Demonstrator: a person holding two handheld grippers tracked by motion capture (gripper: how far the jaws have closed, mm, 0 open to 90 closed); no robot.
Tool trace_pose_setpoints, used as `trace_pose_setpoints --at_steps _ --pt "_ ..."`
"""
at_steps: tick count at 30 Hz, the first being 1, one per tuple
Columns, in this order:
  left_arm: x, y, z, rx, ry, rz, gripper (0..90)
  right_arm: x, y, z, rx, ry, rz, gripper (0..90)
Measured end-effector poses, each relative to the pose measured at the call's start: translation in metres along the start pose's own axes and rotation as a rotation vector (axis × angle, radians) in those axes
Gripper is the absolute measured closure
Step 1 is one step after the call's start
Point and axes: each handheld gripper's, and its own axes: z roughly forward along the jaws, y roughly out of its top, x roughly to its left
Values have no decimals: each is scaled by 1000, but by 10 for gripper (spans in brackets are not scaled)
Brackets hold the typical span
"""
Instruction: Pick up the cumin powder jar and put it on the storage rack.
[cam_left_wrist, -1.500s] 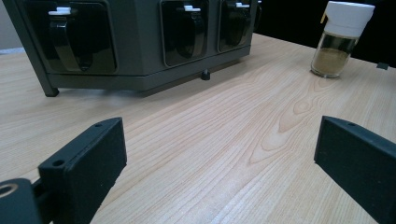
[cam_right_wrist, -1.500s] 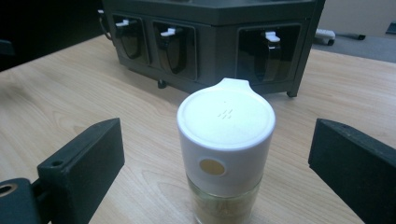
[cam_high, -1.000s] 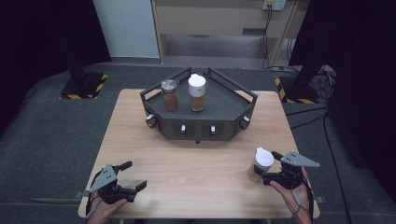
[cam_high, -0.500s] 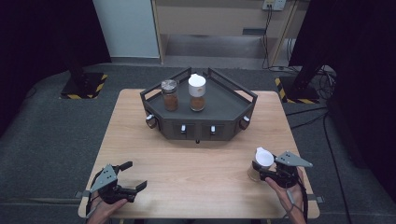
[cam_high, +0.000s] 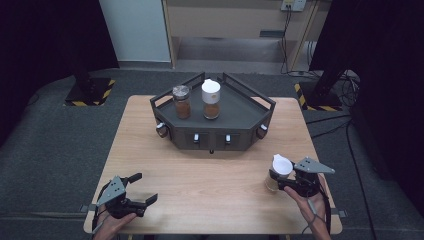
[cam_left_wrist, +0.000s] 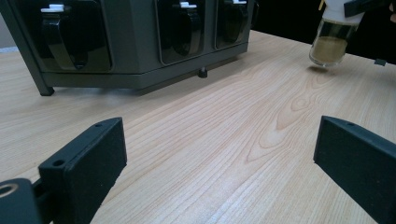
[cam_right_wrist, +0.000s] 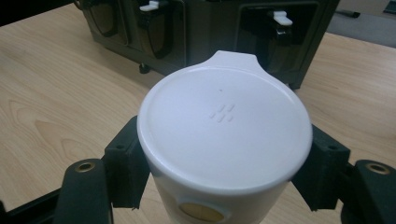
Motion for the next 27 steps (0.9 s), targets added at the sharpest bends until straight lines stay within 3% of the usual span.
trace_pose_setpoints --at_steps 27 --pt "1 0 0 0 -5 0 14 -3 107 8 43 121 -58 305"
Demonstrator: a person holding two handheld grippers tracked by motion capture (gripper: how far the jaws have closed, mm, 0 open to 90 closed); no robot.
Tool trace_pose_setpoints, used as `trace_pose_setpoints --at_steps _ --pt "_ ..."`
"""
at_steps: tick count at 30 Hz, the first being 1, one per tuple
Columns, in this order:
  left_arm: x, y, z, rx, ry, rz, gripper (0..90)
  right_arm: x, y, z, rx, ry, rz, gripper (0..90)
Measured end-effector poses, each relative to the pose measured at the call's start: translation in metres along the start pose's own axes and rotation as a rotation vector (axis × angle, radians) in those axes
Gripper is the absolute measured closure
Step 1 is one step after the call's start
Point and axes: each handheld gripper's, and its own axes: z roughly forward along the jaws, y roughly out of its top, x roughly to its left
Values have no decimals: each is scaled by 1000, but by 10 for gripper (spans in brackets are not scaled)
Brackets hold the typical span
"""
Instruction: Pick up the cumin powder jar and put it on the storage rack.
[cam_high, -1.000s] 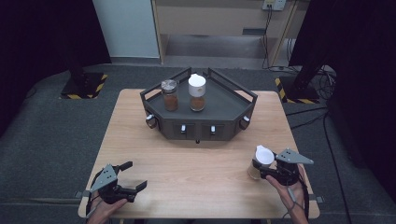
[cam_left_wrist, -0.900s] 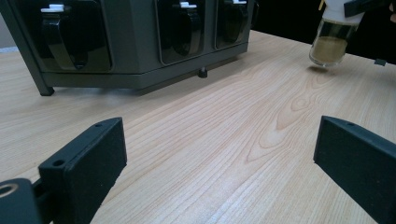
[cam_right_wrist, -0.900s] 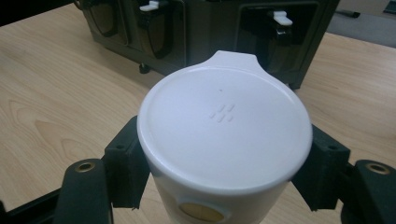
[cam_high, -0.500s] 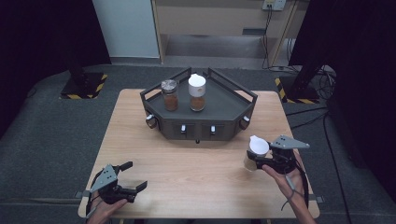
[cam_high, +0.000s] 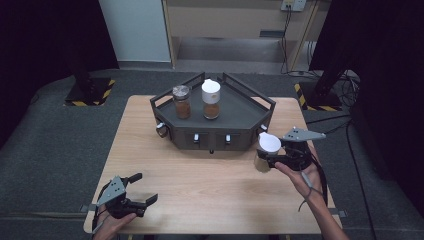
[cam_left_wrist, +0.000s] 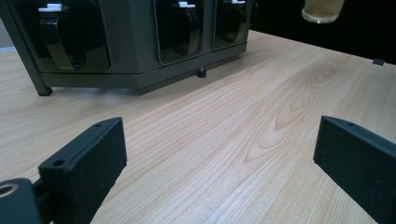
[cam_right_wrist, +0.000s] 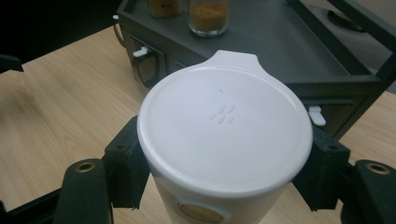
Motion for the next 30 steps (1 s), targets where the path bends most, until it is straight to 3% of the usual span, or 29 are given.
trace_pose_setpoints --at_steps 4,16,30 --pt "0 0 0 0 -1 0 15 2 15 0 -3 4 -20 305" --pt "0 0 0 1 -1 2 15 -5 56 11 -2 38 -4 305" --pt "1 -1 0 0 -2 1 16 -11 106 37 -2 7 -13 306"
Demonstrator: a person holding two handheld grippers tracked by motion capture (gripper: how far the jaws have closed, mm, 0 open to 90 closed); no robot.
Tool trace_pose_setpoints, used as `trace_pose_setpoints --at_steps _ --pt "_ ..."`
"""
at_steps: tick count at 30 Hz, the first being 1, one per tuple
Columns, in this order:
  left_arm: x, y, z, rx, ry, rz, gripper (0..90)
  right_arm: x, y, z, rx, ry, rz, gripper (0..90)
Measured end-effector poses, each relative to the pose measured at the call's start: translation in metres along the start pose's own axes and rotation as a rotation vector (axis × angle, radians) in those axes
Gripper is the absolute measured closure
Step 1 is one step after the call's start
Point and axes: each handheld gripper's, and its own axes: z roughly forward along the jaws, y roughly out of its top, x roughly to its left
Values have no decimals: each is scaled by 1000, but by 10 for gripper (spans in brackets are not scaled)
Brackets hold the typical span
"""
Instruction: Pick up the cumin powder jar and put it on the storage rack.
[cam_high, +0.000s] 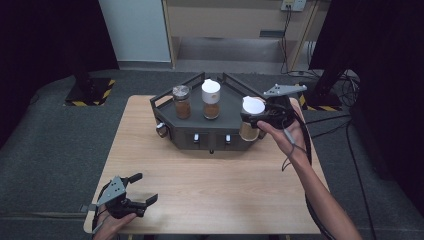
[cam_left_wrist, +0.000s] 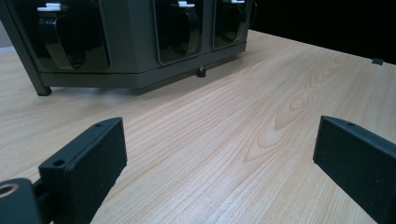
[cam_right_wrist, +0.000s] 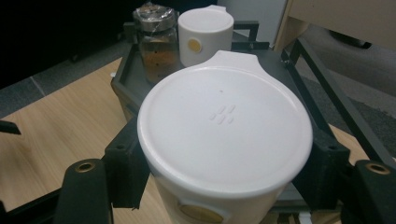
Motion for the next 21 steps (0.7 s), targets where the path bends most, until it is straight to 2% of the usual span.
trace_pose_setpoints --at_steps 9,14,21 --pt "0 0 0 1 0 0 16 -4 19 21 0 -14 4 306" --pt "0 0 -1 -2 4 -3 16 -9 28 34 2 -17 23 306" --pt "0 0 0 2 3 1 16 -13 39 52 10 -50 32 305"
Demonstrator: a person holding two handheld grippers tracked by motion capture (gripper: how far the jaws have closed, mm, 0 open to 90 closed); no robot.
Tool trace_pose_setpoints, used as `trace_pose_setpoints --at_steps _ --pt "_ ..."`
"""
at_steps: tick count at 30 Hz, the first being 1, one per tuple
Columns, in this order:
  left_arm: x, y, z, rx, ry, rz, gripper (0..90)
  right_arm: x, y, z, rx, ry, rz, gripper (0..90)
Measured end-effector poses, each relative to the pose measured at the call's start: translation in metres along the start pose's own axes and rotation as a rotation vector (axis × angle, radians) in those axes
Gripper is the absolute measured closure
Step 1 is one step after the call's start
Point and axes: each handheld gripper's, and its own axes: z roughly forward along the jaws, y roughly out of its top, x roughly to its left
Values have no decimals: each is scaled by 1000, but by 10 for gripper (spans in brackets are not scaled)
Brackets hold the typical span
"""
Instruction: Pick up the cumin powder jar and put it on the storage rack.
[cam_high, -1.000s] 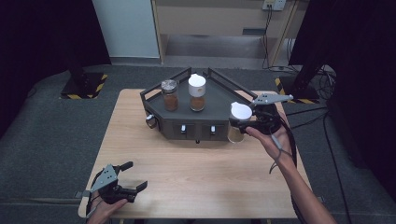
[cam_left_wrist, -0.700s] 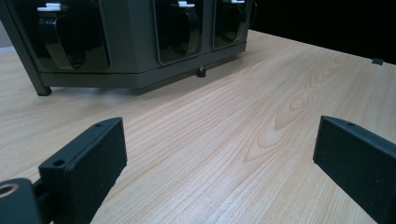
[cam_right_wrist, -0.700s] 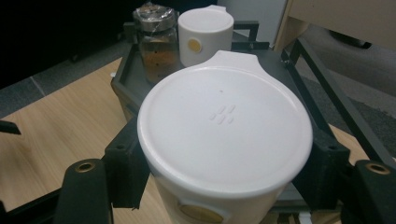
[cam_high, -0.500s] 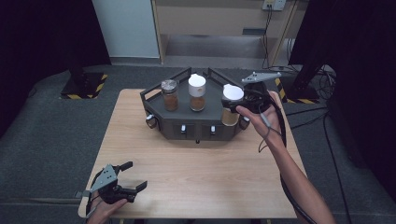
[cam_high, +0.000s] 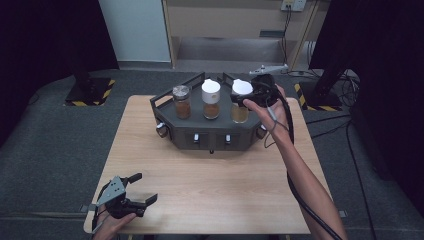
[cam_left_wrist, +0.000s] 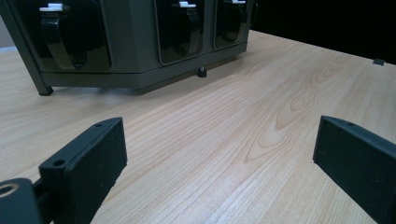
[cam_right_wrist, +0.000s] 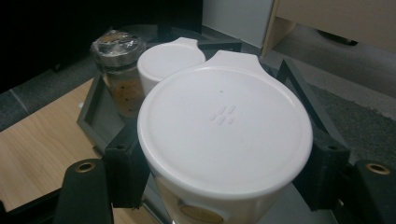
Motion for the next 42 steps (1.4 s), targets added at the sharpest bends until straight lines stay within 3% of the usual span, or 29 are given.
trace_pose_setpoints --at_steps 9,20,42 --pt "0 0 0 1 -1 0 16 -1 8 25 23 -55 2 305" --pt "0 0 0 0 1 -5 16 -12 1 46 28 -75 33 305" --pt "0 -1 0 1 2 -4 16 -23 -10 57 37 -76 65 305"
